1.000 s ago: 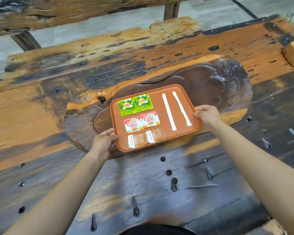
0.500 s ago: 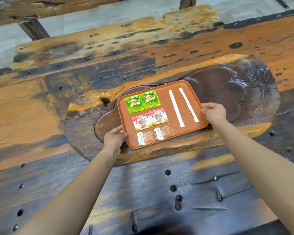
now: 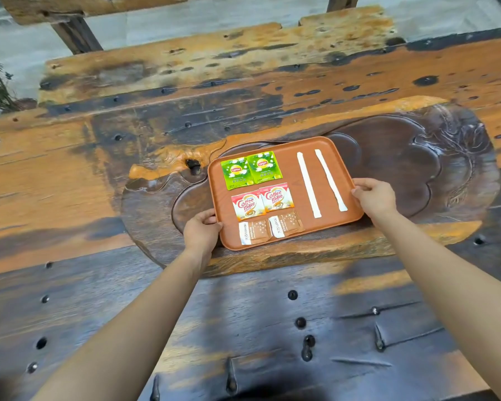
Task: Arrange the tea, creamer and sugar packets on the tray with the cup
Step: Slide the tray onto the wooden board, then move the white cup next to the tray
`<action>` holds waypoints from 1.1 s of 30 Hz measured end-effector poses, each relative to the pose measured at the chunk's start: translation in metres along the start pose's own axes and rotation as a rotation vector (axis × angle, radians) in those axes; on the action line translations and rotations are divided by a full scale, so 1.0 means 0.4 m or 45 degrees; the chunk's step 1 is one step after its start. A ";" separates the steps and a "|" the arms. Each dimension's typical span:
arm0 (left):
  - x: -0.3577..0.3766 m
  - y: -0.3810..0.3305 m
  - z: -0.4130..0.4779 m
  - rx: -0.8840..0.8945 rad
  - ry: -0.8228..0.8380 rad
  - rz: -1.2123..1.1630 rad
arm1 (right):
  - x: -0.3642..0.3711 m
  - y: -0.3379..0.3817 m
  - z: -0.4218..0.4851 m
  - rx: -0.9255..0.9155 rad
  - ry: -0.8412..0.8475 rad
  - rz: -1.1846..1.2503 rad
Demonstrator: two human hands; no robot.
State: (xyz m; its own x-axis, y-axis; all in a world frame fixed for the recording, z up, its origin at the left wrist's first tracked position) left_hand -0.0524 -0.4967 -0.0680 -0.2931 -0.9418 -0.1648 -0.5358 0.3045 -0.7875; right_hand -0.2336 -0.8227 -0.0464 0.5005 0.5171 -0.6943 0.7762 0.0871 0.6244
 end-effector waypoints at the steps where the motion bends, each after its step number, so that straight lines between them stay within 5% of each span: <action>1: -0.005 0.000 0.002 0.001 -0.005 0.008 | 0.002 0.004 -0.004 -0.005 0.008 -0.004; 12: -0.037 0.002 -0.024 0.051 0.082 0.134 | 0.004 0.034 -0.042 -0.003 0.066 -0.126; 19: -0.108 -0.026 -0.067 0.588 0.188 1.008 | 0.001 0.098 -0.133 -0.171 -0.173 -0.226; 23: -0.223 0.012 -0.100 0.675 0.059 1.183 | 0.044 0.143 -0.195 -0.362 -0.287 -0.293; 33: -0.515 0.322 -0.208 0.379 0.032 1.327 | 0.516 0.250 -0.616 -0.977 0.621 -0.322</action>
State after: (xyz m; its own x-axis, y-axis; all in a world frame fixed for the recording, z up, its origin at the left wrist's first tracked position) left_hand -0.1269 -0.2515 -0.0862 -0.5109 -0.2355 -0.8267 0.1989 0.9033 -0.3802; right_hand -0.1470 -0.4977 -0.0390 0.0017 0.6903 -0.7235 0.2884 0.6925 0.6613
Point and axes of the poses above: each hand's wrist, its own z-axis towards the middle knuckle, its own x-axis out of the palm, y = z × x, the point moved 6 cm from there along z, towards the middle knuckle, and after that the axes turned 8 degrees about -z, right-handed, at the moved point
